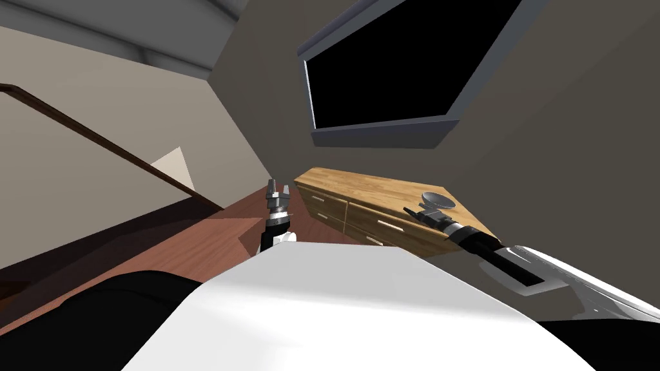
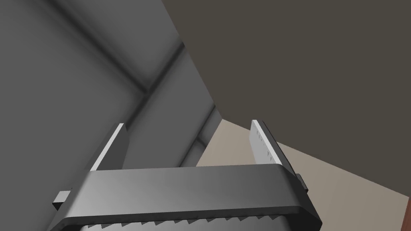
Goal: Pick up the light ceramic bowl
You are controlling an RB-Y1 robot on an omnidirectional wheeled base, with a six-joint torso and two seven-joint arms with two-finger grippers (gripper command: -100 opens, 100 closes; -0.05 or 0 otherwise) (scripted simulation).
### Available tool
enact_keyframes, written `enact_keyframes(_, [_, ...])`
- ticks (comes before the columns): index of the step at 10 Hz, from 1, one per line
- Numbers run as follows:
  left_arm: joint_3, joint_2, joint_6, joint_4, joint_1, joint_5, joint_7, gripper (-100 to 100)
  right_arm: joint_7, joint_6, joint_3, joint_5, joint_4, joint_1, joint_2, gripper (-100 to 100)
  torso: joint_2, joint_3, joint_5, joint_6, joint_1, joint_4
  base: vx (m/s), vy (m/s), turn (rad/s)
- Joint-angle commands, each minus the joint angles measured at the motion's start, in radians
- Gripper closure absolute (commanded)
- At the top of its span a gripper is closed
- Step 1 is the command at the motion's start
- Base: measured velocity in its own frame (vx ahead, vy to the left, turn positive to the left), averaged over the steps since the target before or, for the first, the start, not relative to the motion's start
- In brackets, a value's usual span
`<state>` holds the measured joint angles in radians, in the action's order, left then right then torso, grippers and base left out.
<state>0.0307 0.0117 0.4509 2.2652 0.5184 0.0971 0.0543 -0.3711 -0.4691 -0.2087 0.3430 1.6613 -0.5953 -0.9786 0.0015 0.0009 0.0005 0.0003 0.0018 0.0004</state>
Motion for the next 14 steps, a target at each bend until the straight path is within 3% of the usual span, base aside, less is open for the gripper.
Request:
enact_keyframes(1, [0.0, 0.0, 0.0, 0.0, 0.0, 0.0, 0.0, 0, -0.002, -0.004, -0.005, 0.008, -0.019, -0.009, -0.031, -100, 0.0, 0.0, 0.0, 0.0, 0.0, 0.0, 0.0, 0.035, 0.081])
enact_keyframes(4, [0.0, 0.0, 0.0, 0.0, 0.0, 0.0, 0.0, 0, -0.02, -0.007, 0.012, 0.07, -0.126, -0.037, -0.143, -100, 0.0, 0.0, 0.0, 0.0, 0.0, 0.0, 0.008, 0.046, 0.179])
enact_keyframes(5, [0.0, 0.0, 0.0, 0.0, 0.0, 0.0, 0.0, 0, -0.02, -0.007, 0.012, 0.07, -0.126, -0.037, -0.163, -100, -0.001, -0.001, 0.0, 0.0, 0.0, 0.0, 0.022, 0.033, 0.046])
enact_keyframes(8, [0.0, 0.0, 0.0, 0.0, 0.0, 0.0, 0.0, 0, -0.028, -0.008, 0.029, 0.11, -0.197, -0.054, -0.244, -100, -0.001, -0.001, 0.0, 0.001, -0.002, 0.0, 0.021, 0.013, 0.098])
enact_keyframes(9, [0.0, 0.0, 0.0, 0.0, 0.0, 0.0, 0.0, 0, -0.028, -0.008, 0.029, 0.11, -0.197, -0.054, -0.248, -100, -0.001, -0.001, -0.001, 0.0, -0.003, 0.0, 0.017, 0.001, 0.06])
enact_keyframes(14, [0.0, 0.0, 0.0, 0.0, 0.0, 0.0, 0.0, 0, -0.034, -0.008, 0.077, 0.186, -0.324, -0.089, -0.399, -100, -0.002, -0.001, -0.001, 0.001, -0.004, 0.0, 0.029, -0.004, 0.105])
